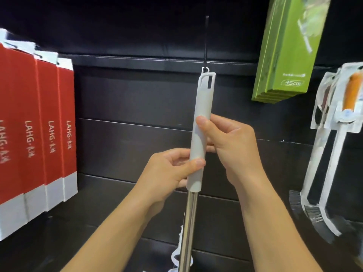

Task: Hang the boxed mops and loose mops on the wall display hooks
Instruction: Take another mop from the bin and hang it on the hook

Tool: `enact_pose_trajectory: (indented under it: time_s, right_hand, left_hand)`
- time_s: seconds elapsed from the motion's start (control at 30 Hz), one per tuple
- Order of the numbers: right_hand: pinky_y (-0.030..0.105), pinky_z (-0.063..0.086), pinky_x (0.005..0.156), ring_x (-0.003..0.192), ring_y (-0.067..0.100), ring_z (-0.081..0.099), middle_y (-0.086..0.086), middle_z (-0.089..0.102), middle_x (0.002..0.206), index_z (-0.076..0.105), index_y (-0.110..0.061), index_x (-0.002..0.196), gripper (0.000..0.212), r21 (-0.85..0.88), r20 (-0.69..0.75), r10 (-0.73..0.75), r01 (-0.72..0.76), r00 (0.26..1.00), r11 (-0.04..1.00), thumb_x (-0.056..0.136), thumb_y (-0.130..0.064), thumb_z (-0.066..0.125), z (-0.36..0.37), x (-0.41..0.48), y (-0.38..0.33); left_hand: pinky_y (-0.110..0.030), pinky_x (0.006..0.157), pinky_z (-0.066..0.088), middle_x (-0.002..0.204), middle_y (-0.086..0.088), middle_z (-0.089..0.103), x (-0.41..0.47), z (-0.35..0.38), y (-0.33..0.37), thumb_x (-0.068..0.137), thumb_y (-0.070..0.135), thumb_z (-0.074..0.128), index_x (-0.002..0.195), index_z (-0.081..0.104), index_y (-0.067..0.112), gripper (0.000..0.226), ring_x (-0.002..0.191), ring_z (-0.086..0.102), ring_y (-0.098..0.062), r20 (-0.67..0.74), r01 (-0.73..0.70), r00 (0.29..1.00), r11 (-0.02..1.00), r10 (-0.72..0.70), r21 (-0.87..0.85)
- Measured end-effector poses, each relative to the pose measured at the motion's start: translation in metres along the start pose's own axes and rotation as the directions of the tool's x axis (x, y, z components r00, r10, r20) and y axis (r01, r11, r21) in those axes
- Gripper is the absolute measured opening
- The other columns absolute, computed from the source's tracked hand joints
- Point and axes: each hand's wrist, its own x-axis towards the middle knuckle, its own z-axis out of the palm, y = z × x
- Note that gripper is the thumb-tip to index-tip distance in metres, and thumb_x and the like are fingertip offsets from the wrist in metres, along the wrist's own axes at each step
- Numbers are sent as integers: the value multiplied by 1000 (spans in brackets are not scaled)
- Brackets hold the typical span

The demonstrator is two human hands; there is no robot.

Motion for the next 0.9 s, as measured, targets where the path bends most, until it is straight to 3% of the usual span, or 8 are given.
enact_pose_trajectory:
  time_s: [0.17, 0.33, 0.5, 0.7, 0.9]
  right_hand:
    - [21, 62, 64, 89, 5, 76, -19, 78, 93, 78, -39, 96, 5, -45, -38, -28, 27, 999, 999, 92, -40, 75, 5, 30, -6]
    - [27, 64, 66, 85, 12, 78, -12, 80, 91, 78, -38, 88, 7, -59, -74, -54, 49, 996, 997, 93, -36, 74, 9, 57, -18]
    - [19, 54, 58, 65, 3, 69, -9, 79, 81, 82, -28, 96, 9, -63, -114, -106, 99, 988, 993, 94, -34, 75, 10, 78, -35]
    - [22, 53, 57, 58, 3, 65, -11, 73, 71, 82, -19, 101, 20, -85, -148, -145, 133, 978, 987, 94, -36, 75, 14, 100, -49]
    - [21, 53, 58, 51, 0, 61, -20, 64, 58, 80, -14, 112, 32, -90, -176, -107, 92, 979, 992, 94, -40, 75, 18, 122, -50]
  left_hand:
    - [-21, 68, 62, 99, 8, 81, 28, -4, 13, 87, 32, 80, 113, 77, 26, 26, 93, 78, -9, 11, -50, 999, 998, 51, -43]
    - [-31, 80, 65, 99, 9, 81, 54, -7, 29, 85, 38, 81, 112, 77, 28, 30, 95, 77, -9, 43, -88, 995, 993, 92, -83]
    - [-21, 66, 62, 97, 10, 80, 73, -9, 49, 80, 40, 82, 114, 76, 27, 36, 88, 76, -4, 71, -186, 978, 974, 196, -126]
    - [-24, 66, 64, 101, 10, 79, 90, -13, 67, 74, 46, 81, 117, 76, 27, 47, 90, 76, -5, 58, -264, 960, 955, 273, -138]
    - [-23, 62, 62, 97, 9, 80, 108, -15, 78, 81, 40, 82, 114, 76, 26, 37, 85, 76, -4, 43, -285, 955, 948, 293, -144]
